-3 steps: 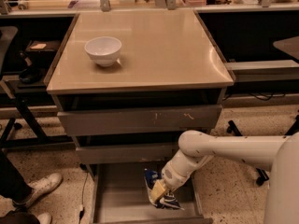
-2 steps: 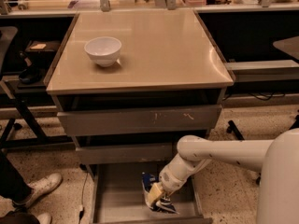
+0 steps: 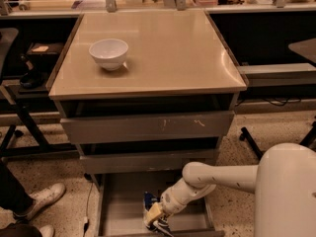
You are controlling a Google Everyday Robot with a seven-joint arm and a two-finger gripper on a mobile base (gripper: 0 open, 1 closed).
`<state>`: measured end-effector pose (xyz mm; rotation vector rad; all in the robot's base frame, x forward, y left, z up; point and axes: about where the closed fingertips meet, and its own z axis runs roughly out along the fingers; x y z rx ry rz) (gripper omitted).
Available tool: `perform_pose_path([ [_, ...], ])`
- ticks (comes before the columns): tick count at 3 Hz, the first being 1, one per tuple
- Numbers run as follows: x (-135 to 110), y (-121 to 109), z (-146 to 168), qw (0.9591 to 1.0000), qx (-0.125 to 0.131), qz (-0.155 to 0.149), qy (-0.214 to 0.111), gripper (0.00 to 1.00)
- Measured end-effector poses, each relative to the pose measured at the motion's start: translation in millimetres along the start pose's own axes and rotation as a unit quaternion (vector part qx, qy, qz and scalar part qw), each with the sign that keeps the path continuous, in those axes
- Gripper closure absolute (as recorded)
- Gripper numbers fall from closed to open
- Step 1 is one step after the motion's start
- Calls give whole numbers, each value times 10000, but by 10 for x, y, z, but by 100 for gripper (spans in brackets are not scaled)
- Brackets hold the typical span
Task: Place blue chip bag into bottom drawer
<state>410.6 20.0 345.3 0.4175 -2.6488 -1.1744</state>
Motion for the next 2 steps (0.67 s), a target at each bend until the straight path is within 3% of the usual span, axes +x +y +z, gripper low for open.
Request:
perform_pose_path([
  [1,0,0,0,10000,0,0,0,100],
  [2,-135,-153,180,9997,-190,95,-148,100],
])
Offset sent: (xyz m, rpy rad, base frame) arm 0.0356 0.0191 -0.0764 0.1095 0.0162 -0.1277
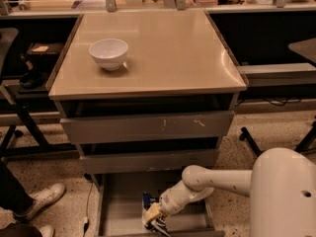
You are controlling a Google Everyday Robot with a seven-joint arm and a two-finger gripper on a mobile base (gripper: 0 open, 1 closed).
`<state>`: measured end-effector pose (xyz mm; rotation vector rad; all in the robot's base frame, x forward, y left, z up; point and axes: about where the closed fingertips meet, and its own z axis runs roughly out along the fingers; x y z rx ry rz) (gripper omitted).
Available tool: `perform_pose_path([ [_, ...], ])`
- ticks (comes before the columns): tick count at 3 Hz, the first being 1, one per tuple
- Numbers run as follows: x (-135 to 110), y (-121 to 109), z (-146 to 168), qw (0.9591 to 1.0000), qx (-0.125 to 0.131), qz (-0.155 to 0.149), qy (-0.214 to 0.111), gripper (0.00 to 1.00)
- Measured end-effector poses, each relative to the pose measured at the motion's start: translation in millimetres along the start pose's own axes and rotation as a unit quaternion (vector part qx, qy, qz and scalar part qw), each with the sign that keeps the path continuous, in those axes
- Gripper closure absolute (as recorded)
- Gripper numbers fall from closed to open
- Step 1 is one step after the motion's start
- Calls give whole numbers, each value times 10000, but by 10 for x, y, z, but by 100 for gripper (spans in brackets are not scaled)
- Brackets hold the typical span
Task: Place blue chip bag into bottom drawer
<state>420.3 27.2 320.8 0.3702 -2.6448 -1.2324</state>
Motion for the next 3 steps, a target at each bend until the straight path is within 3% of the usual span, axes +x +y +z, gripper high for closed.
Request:
perform_pose_path([
  [1,-228,-227,197,9994,-262,109,-219,100],
  [2,-645,-541,491,9971,-585,244,-410,100],
  [3,-694,-565,482,9969,-583,250,-459,100],
])
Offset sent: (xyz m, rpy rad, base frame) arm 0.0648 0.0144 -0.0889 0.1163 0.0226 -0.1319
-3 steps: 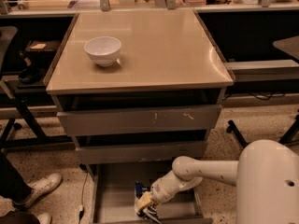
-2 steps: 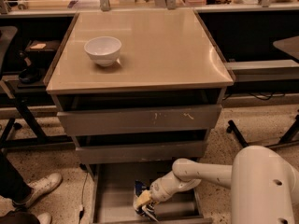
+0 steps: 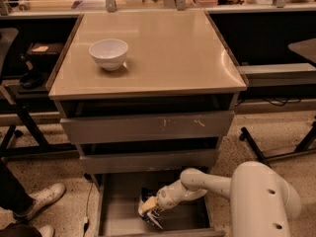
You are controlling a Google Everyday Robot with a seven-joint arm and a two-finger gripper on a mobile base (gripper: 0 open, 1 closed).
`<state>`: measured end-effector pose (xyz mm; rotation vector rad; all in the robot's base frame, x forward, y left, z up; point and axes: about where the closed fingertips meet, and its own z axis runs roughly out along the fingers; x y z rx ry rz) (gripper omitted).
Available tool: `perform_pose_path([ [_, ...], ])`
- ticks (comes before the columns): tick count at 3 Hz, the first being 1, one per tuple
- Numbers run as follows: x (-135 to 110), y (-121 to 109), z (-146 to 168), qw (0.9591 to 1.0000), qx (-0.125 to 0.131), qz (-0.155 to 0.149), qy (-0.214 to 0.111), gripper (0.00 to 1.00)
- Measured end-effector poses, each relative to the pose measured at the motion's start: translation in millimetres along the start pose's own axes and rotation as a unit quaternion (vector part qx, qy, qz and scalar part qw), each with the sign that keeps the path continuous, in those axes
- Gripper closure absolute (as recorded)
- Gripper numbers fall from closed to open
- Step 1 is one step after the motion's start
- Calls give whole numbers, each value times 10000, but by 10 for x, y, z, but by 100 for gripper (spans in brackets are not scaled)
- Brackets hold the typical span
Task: Place blue chip bag into bottom drawer
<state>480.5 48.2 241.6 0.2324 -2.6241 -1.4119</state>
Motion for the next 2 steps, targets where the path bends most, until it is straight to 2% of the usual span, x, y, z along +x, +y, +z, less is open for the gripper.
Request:
perform_pose_path([
  [1,13,-18,59,10000,53,31,-53,100],
  [2,-36,-31,220,9994,112,44,-318,100],
])
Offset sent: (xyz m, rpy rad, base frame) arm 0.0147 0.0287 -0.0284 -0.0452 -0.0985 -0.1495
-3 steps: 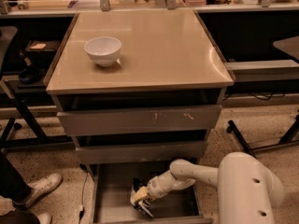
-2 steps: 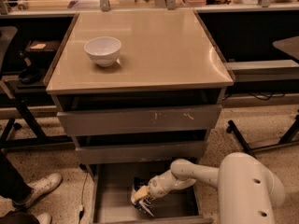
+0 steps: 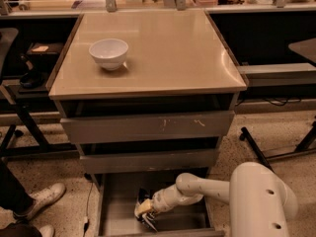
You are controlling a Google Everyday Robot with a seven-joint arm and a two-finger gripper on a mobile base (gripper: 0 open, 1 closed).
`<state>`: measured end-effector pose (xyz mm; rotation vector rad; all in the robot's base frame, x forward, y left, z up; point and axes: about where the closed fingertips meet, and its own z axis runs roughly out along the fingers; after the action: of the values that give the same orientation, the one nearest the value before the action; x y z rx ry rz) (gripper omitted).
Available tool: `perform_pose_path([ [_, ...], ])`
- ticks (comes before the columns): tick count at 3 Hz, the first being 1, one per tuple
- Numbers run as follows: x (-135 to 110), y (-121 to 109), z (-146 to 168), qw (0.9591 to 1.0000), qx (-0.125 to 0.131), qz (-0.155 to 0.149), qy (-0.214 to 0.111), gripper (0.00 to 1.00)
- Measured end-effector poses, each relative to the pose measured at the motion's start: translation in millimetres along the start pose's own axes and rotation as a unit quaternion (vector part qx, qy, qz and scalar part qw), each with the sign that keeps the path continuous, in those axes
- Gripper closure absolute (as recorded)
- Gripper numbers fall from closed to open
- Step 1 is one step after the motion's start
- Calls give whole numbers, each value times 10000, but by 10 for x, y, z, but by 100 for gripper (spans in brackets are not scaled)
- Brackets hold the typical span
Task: Place blue chip bag into bottom drawer
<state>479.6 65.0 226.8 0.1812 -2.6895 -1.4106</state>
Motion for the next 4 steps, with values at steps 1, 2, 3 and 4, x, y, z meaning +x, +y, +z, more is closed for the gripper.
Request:
perform_pose_path([
  [1,-99,-113,125,9994,66,148,-320,100],
  [2,-207,-219,213,9984,99,237,-508,100],
  [3,-324,-322,221,9973,112,312,-662,100],
  [4,-405,-362,204,9969,99,276,-723,100],
])
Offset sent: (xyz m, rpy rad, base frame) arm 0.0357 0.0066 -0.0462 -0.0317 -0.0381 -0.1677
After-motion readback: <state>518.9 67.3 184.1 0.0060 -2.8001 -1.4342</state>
